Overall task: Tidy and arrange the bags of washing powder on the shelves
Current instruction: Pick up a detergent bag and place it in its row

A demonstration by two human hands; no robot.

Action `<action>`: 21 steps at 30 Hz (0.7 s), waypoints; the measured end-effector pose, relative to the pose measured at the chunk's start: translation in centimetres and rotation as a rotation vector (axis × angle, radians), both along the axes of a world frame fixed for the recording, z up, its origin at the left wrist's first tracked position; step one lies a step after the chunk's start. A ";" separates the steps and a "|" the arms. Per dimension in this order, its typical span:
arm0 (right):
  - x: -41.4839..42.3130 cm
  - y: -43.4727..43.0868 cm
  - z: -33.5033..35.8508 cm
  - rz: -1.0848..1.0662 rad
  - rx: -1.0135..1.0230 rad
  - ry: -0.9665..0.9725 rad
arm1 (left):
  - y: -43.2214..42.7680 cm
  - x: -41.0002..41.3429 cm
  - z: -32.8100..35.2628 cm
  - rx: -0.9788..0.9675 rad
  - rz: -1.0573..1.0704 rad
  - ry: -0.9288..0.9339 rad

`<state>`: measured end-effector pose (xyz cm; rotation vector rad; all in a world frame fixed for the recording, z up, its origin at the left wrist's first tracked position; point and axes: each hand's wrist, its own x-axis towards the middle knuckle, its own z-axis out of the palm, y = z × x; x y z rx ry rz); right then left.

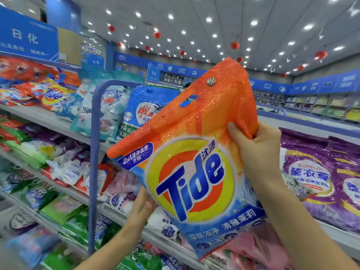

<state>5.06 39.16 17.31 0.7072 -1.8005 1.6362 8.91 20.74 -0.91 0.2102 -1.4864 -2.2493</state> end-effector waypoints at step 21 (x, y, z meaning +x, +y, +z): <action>0.4 -30.1 -2.4 0.369 -0.324 -0.405 | -31.6 9.1 8.0 -0.358 0.236 0.057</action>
